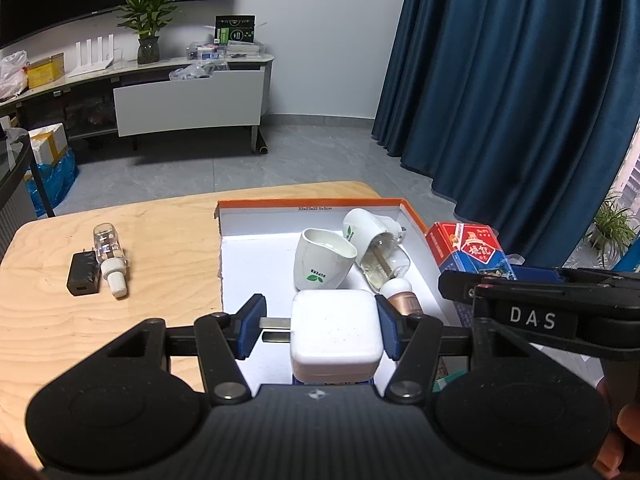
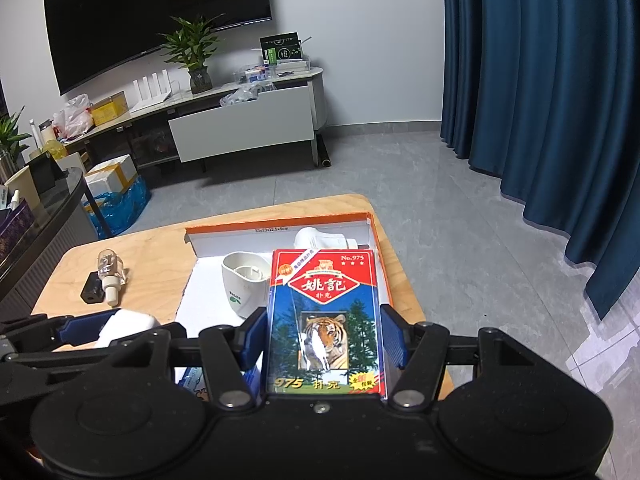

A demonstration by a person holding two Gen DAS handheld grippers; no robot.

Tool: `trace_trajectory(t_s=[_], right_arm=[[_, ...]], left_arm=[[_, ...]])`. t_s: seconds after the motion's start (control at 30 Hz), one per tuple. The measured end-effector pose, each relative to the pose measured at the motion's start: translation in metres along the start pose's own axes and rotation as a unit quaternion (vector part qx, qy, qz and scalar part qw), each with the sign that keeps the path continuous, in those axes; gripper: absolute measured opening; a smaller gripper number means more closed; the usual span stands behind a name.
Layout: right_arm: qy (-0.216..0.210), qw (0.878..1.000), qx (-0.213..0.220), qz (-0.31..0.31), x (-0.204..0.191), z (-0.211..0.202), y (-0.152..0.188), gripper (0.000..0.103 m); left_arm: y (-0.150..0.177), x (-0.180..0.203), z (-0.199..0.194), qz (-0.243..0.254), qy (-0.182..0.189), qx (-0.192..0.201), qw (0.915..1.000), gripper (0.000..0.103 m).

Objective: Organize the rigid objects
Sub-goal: 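Carry the charger cube and red card pack over the white box with both tools, then lower and release the charger cube with the left tool while the right tool releases the card pack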

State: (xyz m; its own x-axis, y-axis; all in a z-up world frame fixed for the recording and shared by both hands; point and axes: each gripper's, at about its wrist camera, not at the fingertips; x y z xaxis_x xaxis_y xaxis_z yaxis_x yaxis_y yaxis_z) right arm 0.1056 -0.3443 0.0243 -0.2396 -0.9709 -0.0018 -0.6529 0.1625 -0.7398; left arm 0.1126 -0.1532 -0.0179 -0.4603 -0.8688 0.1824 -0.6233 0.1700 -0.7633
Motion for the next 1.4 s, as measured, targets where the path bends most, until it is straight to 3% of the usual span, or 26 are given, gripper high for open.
trace_trajectory(t_s=[1.4], right_arm=[[0.000,1.000,-0.028,0.001,0.000,0.019,0.004,0.071]], left_arm=[[0.004,-0.001,0.007,-0.004,0.002,-0.010,0.9999,0.058]])
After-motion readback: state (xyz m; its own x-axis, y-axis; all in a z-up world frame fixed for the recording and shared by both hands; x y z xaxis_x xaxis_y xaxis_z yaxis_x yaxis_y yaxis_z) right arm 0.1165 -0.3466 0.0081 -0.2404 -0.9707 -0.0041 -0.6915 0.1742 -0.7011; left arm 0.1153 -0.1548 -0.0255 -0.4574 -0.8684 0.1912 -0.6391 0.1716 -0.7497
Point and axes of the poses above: each gripper's, at about its wrist camera, not at the fingertips, and z roughly the way its jaws point, x to its right, y to its underside, and after that the axes turned 5 degrees about y, right-handed
